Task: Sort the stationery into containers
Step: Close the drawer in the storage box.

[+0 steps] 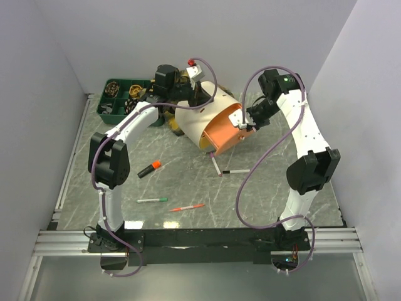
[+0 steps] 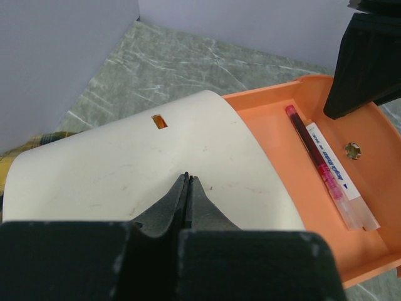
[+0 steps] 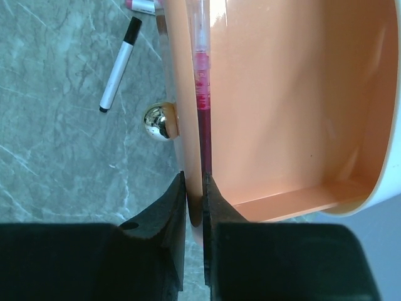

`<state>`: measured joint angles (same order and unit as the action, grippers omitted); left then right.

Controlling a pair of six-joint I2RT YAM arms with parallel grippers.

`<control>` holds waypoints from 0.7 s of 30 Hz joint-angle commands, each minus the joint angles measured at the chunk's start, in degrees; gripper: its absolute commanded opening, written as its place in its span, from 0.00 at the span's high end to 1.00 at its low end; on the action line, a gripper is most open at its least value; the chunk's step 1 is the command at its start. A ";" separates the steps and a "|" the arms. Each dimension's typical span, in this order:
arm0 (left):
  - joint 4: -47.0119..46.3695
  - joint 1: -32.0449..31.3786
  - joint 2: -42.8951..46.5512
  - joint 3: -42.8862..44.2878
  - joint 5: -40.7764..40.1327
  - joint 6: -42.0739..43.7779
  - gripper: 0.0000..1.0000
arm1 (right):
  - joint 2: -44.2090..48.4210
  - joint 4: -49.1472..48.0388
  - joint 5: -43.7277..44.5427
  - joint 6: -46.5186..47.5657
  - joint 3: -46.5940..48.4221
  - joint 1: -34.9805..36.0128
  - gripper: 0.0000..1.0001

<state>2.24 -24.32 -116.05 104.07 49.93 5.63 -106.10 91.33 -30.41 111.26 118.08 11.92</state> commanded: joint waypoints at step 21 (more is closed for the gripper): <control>18.41 -2.05 -8.40 0.87 -3.61 2.03 0.99 | -3.32 -13.37 -4.38 14.08 14.01 -2.25 0.94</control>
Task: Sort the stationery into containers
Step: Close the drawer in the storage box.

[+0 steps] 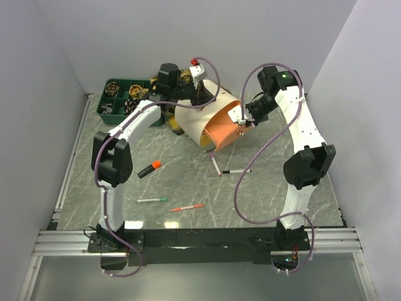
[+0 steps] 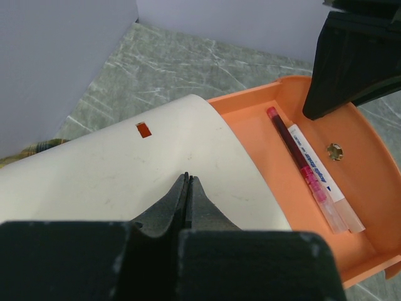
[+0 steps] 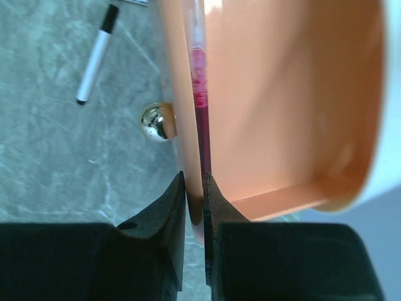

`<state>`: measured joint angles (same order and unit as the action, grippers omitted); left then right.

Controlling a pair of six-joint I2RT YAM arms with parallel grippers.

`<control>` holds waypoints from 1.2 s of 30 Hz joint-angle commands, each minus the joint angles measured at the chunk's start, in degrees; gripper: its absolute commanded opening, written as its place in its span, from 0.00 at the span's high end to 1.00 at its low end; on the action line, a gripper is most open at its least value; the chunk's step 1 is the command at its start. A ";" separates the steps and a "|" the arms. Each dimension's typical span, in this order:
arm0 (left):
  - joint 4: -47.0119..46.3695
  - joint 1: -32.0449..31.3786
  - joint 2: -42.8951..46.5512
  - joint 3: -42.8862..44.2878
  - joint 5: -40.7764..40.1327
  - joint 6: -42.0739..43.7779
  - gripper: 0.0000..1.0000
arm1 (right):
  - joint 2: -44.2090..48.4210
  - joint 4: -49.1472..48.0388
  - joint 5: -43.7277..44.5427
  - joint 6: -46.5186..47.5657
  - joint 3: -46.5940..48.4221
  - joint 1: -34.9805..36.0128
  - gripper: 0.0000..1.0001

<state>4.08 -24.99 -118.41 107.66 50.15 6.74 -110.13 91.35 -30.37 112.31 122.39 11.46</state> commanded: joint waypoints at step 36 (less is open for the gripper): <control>17.81 -1.64 -5.43 -4.04 -2.08 2.31 0.99 | 11.42 -36.34 -0.57 4.76 -12.08 -3.55 0.57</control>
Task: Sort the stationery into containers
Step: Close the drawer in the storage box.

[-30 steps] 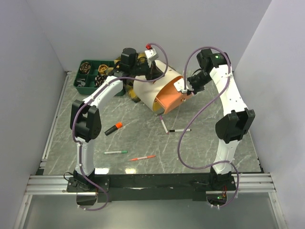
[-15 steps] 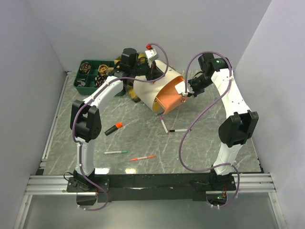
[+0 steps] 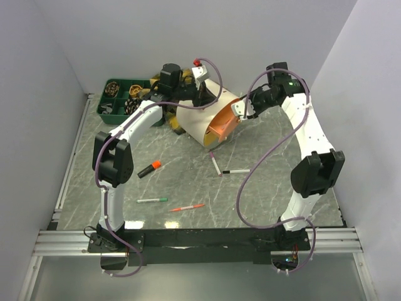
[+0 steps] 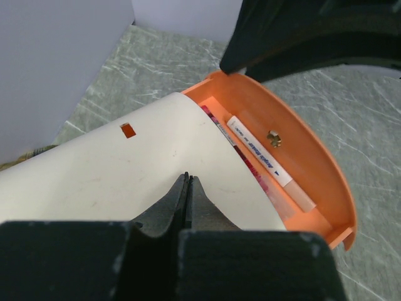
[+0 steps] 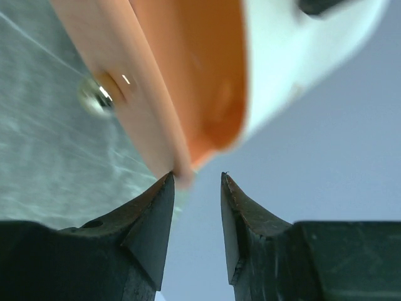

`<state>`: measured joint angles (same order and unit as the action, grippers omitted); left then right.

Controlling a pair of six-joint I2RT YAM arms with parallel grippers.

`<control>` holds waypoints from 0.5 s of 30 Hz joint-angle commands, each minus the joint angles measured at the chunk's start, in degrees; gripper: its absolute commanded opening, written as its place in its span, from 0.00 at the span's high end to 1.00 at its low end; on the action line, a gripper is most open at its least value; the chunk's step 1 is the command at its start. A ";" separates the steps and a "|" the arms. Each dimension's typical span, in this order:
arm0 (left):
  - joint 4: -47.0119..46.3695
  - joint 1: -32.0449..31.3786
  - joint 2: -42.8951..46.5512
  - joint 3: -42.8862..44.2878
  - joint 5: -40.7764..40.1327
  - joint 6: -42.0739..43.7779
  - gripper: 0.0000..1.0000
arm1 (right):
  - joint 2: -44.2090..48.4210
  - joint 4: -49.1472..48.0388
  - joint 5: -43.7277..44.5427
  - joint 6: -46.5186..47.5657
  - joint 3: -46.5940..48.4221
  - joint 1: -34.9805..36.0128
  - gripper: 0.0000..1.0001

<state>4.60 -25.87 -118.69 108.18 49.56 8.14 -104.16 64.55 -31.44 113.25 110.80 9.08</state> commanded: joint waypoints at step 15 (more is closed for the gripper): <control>14.39 -0.24 -1.11 -3.33 -1.57 -1.02 0.99 | 15.03 -11.20 -0.89 -22.69 -6.13 -3.36 0.51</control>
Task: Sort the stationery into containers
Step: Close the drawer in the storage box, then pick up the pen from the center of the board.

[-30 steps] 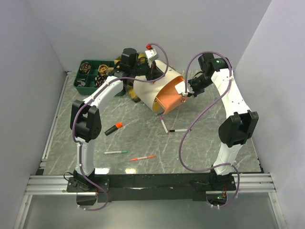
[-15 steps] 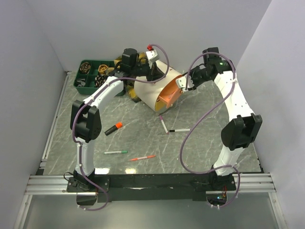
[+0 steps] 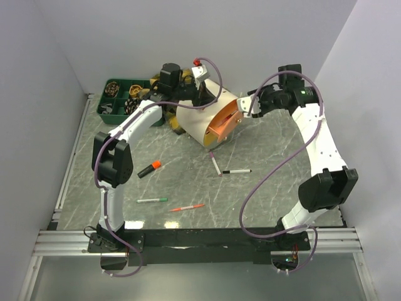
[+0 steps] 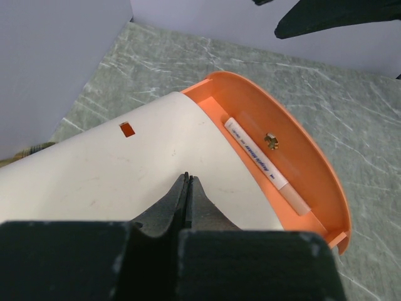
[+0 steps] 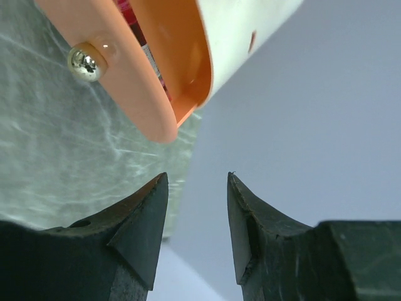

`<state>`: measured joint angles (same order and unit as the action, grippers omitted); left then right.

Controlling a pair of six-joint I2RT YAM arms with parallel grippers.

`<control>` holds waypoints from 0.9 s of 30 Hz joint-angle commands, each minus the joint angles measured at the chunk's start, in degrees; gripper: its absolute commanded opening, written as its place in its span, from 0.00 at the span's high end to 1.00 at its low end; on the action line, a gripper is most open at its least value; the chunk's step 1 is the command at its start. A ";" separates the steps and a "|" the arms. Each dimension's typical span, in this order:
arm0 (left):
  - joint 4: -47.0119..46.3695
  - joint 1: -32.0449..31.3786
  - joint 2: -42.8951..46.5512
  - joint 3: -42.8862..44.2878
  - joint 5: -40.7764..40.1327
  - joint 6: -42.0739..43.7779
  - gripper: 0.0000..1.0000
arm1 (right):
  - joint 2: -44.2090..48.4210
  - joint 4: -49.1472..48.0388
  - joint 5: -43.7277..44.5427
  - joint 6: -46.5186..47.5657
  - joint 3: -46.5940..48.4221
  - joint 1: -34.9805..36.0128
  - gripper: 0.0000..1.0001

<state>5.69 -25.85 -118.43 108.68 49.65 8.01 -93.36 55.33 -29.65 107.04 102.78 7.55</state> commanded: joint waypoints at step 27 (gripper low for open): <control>11.36 -25.55 29.09 -30.66 -21.68 12.30 0.10 | 27.79 -20.96 -16.75 -81.99 -31.94 -27.04 0.51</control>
<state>19.38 -47.27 -81.58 76.53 35.38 19.53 -66.46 40.07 -43.11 34.50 71.59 -15.40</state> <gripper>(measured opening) 0.891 0.495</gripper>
